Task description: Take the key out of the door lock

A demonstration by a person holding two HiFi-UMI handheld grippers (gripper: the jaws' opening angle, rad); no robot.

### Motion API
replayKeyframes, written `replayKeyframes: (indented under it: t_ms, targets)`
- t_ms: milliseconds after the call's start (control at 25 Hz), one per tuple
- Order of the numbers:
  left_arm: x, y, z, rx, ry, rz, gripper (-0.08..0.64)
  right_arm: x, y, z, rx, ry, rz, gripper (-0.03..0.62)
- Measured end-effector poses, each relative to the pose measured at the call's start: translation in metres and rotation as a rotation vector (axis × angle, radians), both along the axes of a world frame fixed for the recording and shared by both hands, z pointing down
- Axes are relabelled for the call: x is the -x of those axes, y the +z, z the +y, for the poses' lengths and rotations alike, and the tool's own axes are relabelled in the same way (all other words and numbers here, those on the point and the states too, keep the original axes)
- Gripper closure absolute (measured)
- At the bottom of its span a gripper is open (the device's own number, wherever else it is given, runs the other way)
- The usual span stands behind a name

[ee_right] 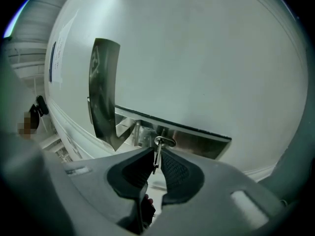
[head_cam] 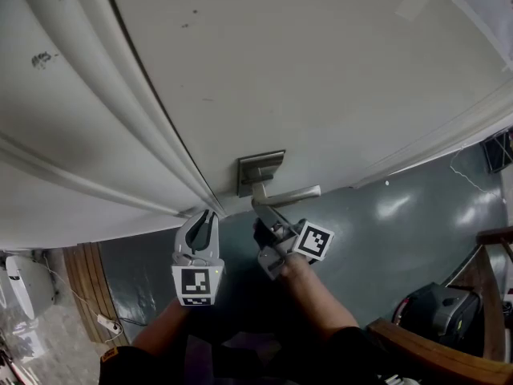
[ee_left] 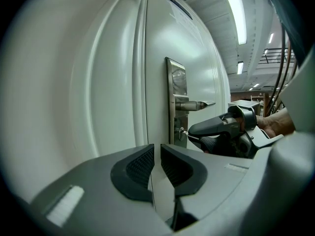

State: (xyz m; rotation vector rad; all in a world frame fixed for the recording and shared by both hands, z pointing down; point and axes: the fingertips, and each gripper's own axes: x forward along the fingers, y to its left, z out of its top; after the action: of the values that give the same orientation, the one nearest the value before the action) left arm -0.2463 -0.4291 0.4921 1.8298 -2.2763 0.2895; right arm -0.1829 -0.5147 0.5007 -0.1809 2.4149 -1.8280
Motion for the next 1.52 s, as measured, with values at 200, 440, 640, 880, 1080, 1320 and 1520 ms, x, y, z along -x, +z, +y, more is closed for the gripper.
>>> replayKeyframes:
  t_ms: [200, 440, 640, 880, 1080, 1320, 1520]
  targets:
    - [0.0, -0.001, 0.004, 0.0, 0.004, 0.002, 0.503, -0.002, 0.001, 0.0, 0.04, 0.023, -0.018, 0.565]
    - [-0.001, -0.007, 0.008, -0.016, 0.02, 0.004, 0.505, -0.004, 0.003, -0.001, 0.071, 0.065, -0.006, 0.572]
    - [0.0, -0.012, 0.014, -0.029, 0.031, 0.003, 0.505, -0.007, 0.005, -0.001, 0.104, 0.105, -0.005, 0.575]
    - [0.002, -0.016, 0.021, -0.039, 0.049, 0.007, 0.505, -0.022, 0.005, 0.016, 0.137, 0.141, -0.028, 0.577]
    - [-0.002, -0.014, 0.025, -0.038, 0.082, 0.028, 0.509, -0.041, 0.007, 0.029, 0.109, 0.18, -0.003, 0.577]
    - [-0.005, -0.018, 0.035, -0.047, 0.135, 0.048, 0.53, -0.05, -0.007, 0.058, 0.032, 0.212, 0.032, 0.577]
    - [-0.012, -0.022, 0.051, -0.059, 0.215, 0.082, 0.541, -0.053, -0.023, 0.09, -0.018, 0.273, 0.078, 0.577]
